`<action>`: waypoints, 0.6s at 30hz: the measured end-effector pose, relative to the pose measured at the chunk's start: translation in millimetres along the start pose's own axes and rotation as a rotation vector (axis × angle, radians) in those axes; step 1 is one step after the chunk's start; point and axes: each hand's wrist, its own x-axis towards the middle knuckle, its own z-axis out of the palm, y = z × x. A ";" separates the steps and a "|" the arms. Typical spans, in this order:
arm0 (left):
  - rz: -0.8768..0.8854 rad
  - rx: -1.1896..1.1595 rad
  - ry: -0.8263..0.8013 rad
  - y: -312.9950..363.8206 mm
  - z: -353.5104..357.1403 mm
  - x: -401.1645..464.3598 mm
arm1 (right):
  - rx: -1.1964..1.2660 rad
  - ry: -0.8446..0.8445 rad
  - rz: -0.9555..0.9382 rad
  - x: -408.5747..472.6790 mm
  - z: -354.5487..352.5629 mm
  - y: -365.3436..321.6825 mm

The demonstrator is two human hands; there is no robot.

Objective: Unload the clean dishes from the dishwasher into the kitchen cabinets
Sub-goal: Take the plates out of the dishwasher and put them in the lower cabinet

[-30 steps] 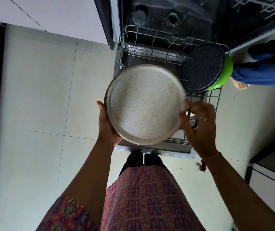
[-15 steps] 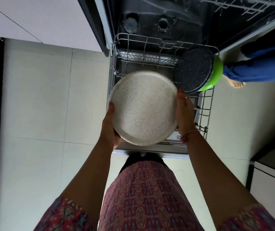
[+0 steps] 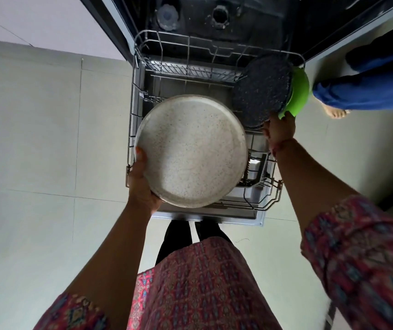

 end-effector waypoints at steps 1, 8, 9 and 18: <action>-0.001 -0.011 0.004 -3.5 1.1 2.5 | -0.016 -0.015 0.011 8.7 0.9 0.4; 0.004 -0.006 0.022 -17.1 -2.3 6.6 | -0.134 -0.017 -0.022 37.9 1.6 -4.9; 0.001 -0.009 0.024 -16.8 -3.1 4.5 | -0.195 -0.004 -0.089 35.1 0.5 -9.1; -0.021 -0.068 0.008 -0.8 -8.1 -22.8 | -0.669 -0.007 -0.821 -92.2 -46.7 -23.5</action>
